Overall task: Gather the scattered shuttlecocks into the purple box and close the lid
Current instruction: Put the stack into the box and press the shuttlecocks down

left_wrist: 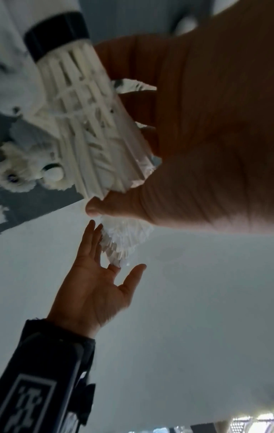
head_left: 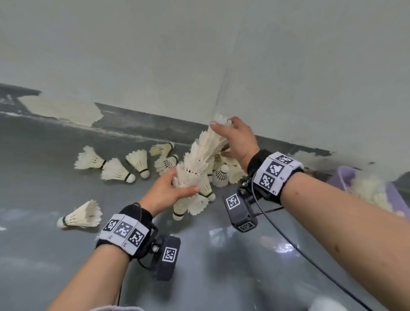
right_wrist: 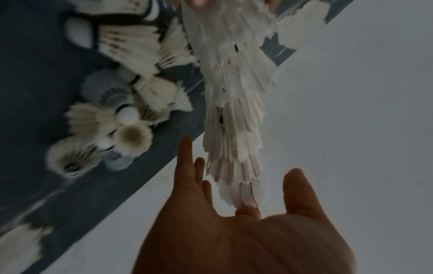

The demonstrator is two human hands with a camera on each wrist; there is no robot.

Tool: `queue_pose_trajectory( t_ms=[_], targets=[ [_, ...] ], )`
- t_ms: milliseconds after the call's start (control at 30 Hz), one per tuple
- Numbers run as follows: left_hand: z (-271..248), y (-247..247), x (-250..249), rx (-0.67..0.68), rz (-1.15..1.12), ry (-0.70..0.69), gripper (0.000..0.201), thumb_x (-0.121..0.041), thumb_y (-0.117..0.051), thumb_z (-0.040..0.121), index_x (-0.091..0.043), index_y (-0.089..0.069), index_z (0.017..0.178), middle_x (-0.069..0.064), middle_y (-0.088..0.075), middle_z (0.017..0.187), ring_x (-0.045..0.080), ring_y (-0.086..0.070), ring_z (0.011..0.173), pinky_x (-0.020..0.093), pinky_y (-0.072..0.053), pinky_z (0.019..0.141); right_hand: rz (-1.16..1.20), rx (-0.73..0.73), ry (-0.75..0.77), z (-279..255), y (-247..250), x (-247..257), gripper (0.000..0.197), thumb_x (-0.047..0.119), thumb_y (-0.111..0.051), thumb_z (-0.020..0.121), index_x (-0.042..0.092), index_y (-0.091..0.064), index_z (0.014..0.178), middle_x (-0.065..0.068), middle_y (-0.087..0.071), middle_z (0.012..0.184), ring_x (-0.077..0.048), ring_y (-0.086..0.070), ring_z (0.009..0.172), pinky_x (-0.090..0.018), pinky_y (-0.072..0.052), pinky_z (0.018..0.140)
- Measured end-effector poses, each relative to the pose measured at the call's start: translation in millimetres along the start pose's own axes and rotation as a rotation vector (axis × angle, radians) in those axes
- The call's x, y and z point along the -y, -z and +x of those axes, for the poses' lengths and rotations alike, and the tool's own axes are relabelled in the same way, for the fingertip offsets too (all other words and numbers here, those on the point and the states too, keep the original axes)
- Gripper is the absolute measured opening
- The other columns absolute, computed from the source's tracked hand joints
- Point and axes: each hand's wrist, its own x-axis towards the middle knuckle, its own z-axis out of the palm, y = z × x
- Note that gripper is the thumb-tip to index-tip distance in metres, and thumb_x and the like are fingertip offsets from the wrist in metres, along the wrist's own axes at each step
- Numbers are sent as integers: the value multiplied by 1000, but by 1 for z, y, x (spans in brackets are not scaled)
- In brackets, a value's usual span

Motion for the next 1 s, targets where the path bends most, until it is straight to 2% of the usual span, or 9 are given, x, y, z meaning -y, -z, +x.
queue_pose_trajectory(
  t_ms=[67,133,200,400,500,600,733,867,1000],
  targets=[
    [14,-22,-11,60,47,-32,58,-26,-82,72,-22,-56,124,-10,-69,110,3,-65,100,30,-51,94,-4,-29,-30,-2,29,-13,58,52,-73,68,19,-51,111,-7,-60,113,-23,-64,97,-49,-59,76],
    [25,-44,-26,88,98,-73,54,-27,-81,74,-24,-55,121,-20,-65,103,-10,-60,91,15,-48,83,6,-92,-22,-3,57,-24,47,44,-77,69,23,-50,102,-7,-63,108,-24,-67,92,-47,-60,73],
    [30,-62,-43,85,146,-104,51,-26,-79,76,-27,-51,118,-24,-61,97,-13,-55,84,11,-42,74,-7,-171,-8,-1,80,-35,51,46,-77,65,25,-48,101,-6,-64,105,-25,-69,89,-47,-59,73],
    [46,-117,-71,118,294,-128,68,-43,-81,68,-23,-52,126,-10,-65,116,11,-61,106,36,-46,100,61,-371,35,-6,137,-66,59,33,-76,76,27,-33,116,3,-61,94,-19,-66,85,-42,-58,79],
    [48,-161,-92,141,318,-134,68,-44,-79,72,-19,-47,127,-6,-64,119,13,-61,107,39,-47,99,87,-450,81,-11,176,-76,67,38,-76,75,27,-29,121,7,-57,93,-18,-63,87,-37,-54,84],
    [47,-225,-118,174,344,-155,73,-46,-76,75,-18,-36,130,-5,-59,120,14,-59,107,38,-48,97,84,-468,127,-9,232,-87,60,40,-76,75,30,-39,121,11,-58,97,-15,-65,90,-29,-53,79],
    [47,-335,-147,213,242,-179,70,-49,-74,75,-21,-36,127,-9,-61,115,11,-62,102,34,-53,86,65,-466,119,1,322,-112,58,38,-75,72,34,-46,121,5,-63,107,-15,-64,95,-39,-56,85],
    [44,-421,-160,226,51,-102,63,-39,-72,82,-18,-33,127,-1,-64,111,13,-68,86,31,-58,56,11,-420,69,3,396,-143,64,41,-72,66,36,-48,124,0,-65,106,-19,-66,94,-44,-58,79],
    [39,-467,-158,250,41,-40,57,-35,-70,84,-18,-27,118,3,-62,110,18,-70,82,34,-58,53,30,-297,5,3,433,-182,60,25,-72,78,32,-47,132,-4,-62,113,-24,-65,98,-47,-58,81]
  ],
)
